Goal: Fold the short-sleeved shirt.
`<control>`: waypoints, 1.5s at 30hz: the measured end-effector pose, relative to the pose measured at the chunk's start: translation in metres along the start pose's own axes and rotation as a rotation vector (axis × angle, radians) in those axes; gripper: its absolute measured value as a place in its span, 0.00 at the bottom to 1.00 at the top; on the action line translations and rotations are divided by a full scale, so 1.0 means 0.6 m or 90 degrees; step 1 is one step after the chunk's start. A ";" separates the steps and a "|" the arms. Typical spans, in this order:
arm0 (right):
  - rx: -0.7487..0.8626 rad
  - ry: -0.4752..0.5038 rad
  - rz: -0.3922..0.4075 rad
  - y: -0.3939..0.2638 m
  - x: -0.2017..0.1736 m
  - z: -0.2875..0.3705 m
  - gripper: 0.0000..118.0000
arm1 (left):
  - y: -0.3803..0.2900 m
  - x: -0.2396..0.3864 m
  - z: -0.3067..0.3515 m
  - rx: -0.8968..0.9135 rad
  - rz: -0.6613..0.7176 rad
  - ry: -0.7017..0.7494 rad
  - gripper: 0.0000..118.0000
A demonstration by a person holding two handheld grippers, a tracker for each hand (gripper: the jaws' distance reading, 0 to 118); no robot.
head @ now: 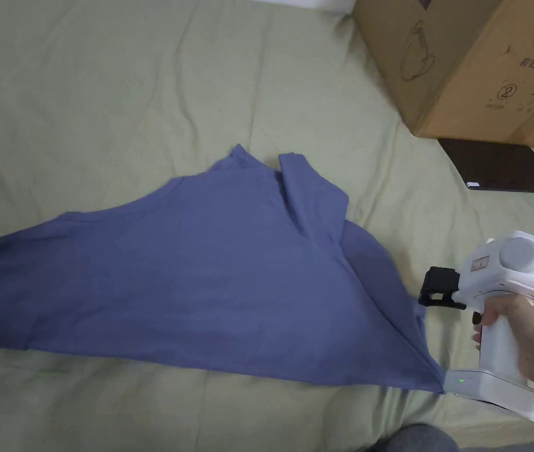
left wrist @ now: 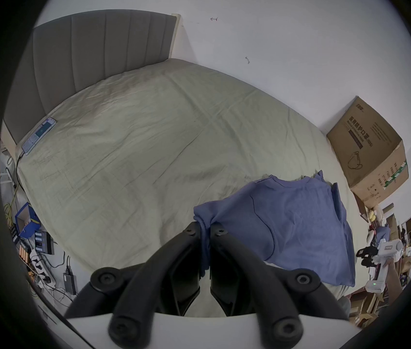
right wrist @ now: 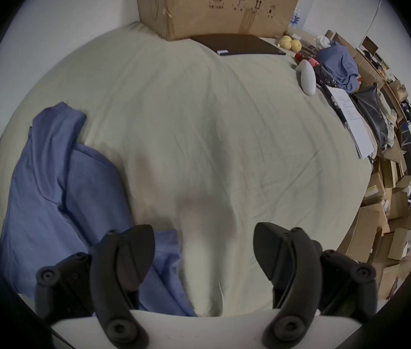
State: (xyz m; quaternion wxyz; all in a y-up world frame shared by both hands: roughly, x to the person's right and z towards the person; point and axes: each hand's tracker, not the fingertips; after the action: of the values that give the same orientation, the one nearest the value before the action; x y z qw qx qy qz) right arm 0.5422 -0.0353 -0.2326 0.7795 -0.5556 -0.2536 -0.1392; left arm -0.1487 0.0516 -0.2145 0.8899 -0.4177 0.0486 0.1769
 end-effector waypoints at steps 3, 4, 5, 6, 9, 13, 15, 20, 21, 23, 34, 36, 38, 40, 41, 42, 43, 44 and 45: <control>-0.015 0.019 -0.006 -0.008 -0.010 -0.011 0.59 | -0.004 -0.002 -0.005 -0.006 0.001 0.004 0.02; -0.019 0.023 -0.003 -0.009 -0.014 -0.014 0.55 | -0.005 -0.002 -0.006 -0.009 0.002 0.006 0.02; -0.021 0.027 0.000 -0.011 -0.019 -0.015 0.51 | -0.007 0.002 -0.003 -0.010 0.001 0.007 0.02; -0.021 0.033 0.007 -0.014 -0.025 -0.017 0.48 | -0.008 0.003 -0.003 -0.011 0.002 0.009 0.02; -0.023 0.037 0.022 -0.015 -0.038 -0.024 0.36 | -0.011 0.002 -0.005 -0.016 0.000 0.014 0.02; -0.022 0.037 0.037 -0.013 -0.054 -0.023 0.10 | -0.016 0.004 -0.006 -0.022 -0.002 0.018 0.02; -0.020 0.035 0.067 -0.014 -0.066 -0.021 0.03 | -0.017 0.007 -0.005 -0.023 -0.005 0.020 0.02; -0.012 0.055 0.041 -0.008 -0.044 0.005 0.02 | -0.017 0.006 -0.003 -0.020 0.006 0.009 0.02; -0.002 0.071 0.029 -0.004 -0.031 0.022 0.02 | -0.014 0.004 -0.002 -0.015 0.011 0.002 0.02; 0.032 0.094 0.016 -0.003 -0.007 0.065 0.01 | -0.008 0.002 0.001 -0.009 0.018 -0.001 0.02; 0.207 0.281 -0.098 -0.014 0.146 0.340 0.01 | 0.100 0.025 0.093 0.122 0.040 -0.134 0.02; 0.258 0.294 -0.088 -0.007 0.159 0.392 0.01 | 0.136 0.041 0.128 0.169 0.031 -0.148 0.02; 0.303 0.296 -0.083 0.001 0.167 0.445 0.01 | 0.175 0.050 0.164 0.213 0.016 -0.165 0.02; 0.351 0.301 -0.079 0.010 0.175 0.501 0.01 | 0.215 0.052 0.213 0.269 0.034 -0.197 0.02; 0.368 0.303 -0.080 0.014 0.179 0.524 0.01 | 0.232 0.051 0.234 0.287 0.044 -0.214 0.02; 0.389 0.307 -0.078 0.020 0.183 0.551 0.01 | 0.253 0.047 0.259 0.313 0.057 -0.230 0.02; 0.400 0.303 -0.078 0.024 0.187 0.572 0.01 | 0.266 0.044 0.279 0.333 0.067 -0.233 0.02; 0.421 0.297 -0.076 0.028 0.191 0.597 0.01 | 0.281 0.042 0.302 0.356 0.068 -0.233 0.02; 0.440 0.297 -0.077 0.032 0.195 0.623 0.01 | 0.297 0.038 0.326 0.380 0.067 -0.226 0.02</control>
State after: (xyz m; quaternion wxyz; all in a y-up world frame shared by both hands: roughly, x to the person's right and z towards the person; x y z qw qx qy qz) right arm 0.5597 0.3289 -0.0887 0.9470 -0.1989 -0.1346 -0.2134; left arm -0.2029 0.3115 -0.2226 0.9570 -0.0988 -0.0361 0.2705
